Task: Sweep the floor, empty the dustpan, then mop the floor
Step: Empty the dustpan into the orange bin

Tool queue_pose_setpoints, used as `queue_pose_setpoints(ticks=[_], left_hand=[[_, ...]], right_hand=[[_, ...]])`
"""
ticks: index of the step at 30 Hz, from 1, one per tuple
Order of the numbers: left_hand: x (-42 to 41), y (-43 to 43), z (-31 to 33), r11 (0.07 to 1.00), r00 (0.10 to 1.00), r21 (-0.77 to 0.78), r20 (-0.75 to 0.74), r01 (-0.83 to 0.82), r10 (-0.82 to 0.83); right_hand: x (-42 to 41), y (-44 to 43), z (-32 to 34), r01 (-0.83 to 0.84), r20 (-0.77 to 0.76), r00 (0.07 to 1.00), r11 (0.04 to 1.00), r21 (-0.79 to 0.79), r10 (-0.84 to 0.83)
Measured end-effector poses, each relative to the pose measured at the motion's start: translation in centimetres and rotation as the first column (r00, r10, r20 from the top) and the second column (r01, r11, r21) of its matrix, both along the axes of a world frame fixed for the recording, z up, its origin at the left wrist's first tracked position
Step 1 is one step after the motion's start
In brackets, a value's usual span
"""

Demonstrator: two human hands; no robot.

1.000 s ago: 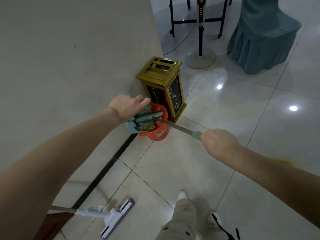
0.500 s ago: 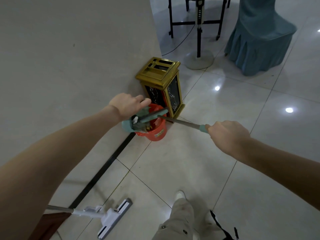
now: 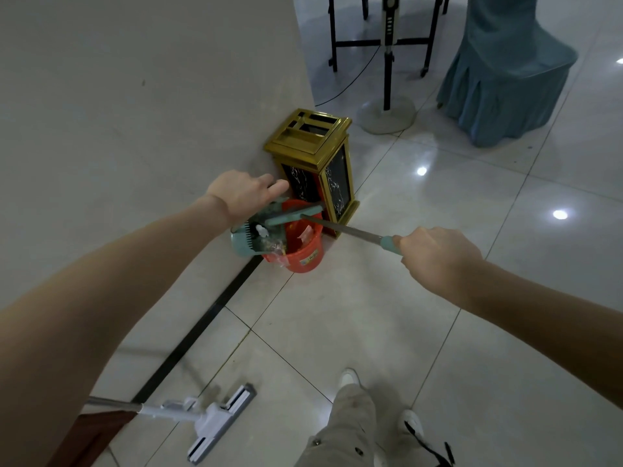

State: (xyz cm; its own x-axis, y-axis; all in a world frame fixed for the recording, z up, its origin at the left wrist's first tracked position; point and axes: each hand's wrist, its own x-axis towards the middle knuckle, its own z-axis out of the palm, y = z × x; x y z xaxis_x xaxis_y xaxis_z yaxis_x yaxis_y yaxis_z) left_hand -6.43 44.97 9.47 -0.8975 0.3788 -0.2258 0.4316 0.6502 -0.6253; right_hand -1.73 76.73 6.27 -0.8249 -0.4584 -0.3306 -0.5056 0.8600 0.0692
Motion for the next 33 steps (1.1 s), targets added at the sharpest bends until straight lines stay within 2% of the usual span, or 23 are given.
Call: queue_pose_setpoints(ticks=[6, 12, 23, 33], left_hand=[[-0.6, -0.1, -0.6, 0.999, 1.000, 0.024, -0.004, 0.031, -0.031], [-0.9, -1.4, -1.3, 0.998, 1.000, 0.050, -0.004, 0.031, -0.031], [0.0, -1.5, -1.1, 0.998, 0.999, -0.029, 0.019, 0.049, -0.048], [1.1, -3.0, -0.3, 0.999, 0.999, -0.030, -0.041, 0.029, -0.031]], right_hand=[[1.1, -2.3, -0.9, -0.057, 0.002, 0.998, 0.998, -0.014, 0.057], [0.4, -3.1, -2.2, -0.073, -0.006, 0.997, 0.994, 0.084, 0.073], [-2.2, -2.1, -1.8, -0.155, -0.067, 0.983, 0.964, 0.218, 0.173], [-2.2, -3.5, -1.2, -0.160, -0.123, 0.976, 0.972, 0.171, 0.182]])
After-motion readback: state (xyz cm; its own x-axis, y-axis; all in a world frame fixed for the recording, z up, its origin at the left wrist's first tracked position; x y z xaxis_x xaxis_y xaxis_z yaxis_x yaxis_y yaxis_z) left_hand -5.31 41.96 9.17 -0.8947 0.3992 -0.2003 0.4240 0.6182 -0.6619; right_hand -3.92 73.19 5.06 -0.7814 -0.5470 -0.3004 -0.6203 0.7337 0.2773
